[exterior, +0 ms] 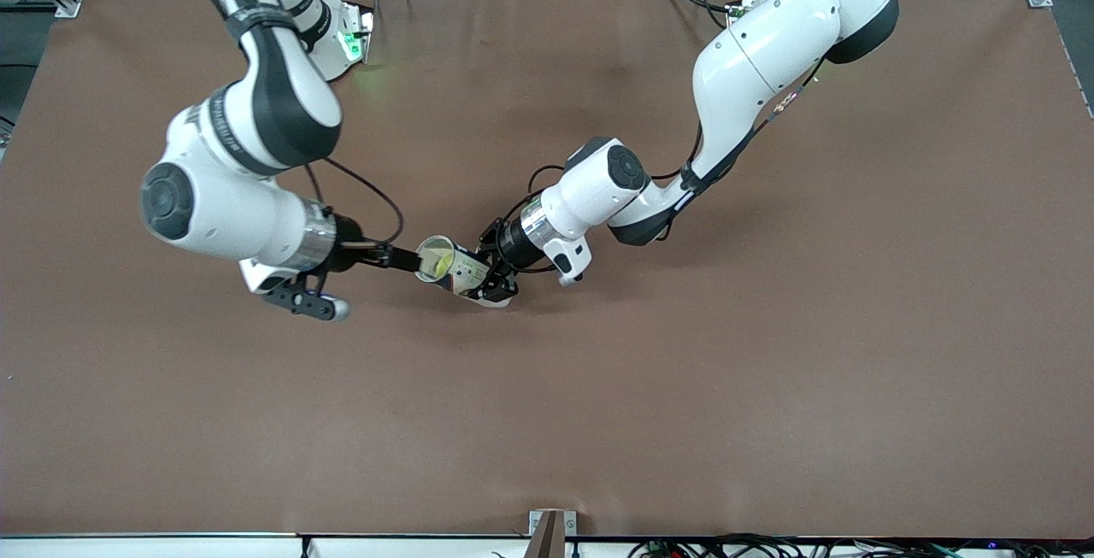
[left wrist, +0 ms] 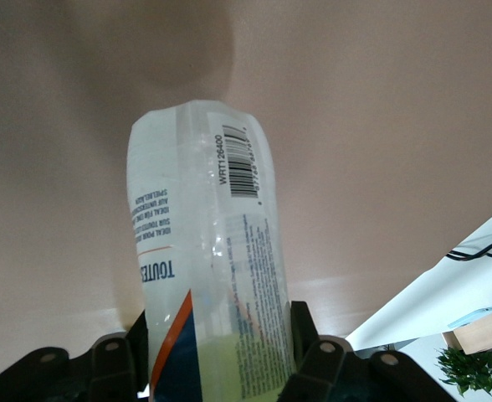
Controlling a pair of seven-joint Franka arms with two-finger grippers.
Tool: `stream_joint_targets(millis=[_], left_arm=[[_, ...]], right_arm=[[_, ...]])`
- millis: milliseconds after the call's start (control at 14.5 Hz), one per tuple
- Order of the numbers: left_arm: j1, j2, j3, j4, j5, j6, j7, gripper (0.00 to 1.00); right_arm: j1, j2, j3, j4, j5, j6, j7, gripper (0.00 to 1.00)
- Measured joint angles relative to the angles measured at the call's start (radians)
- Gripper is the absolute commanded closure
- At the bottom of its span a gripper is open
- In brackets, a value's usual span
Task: Insert tennis ball vertically with right arm
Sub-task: 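Push the ball into the can opening and open the right gripper, then grasp the second yellow tennis ball with the right gripper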
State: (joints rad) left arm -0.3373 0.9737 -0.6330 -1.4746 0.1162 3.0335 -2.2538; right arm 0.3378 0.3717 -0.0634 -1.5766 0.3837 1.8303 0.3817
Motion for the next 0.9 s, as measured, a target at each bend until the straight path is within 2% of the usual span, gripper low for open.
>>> stream_joint_targets(millis=[276, 552, 897], left_arm=[[0.001, 0.0, 0.0, 0.0, 0.0, 0.0, 0.0, 0.35], [0.002, 0.0, 0.0, 0.0, 0.0, 0.0, 0.0, 0.35], [0.002, 0.0, 0.0, 0.0, 0.0, 0.0, 0.0, 0.33]], right_arm=[[-0.18, 0.001, -0.008, -0.009, -0.13, -0.108, -0.329, 0.0], [-0.338, 0.008, -0.012, -0.085, -0.19, -0.112, -0.61, 0.0], [-0.355, 0.014, -0.001, -0.2, -0.288, -0.008, -0.644, 0.0]])
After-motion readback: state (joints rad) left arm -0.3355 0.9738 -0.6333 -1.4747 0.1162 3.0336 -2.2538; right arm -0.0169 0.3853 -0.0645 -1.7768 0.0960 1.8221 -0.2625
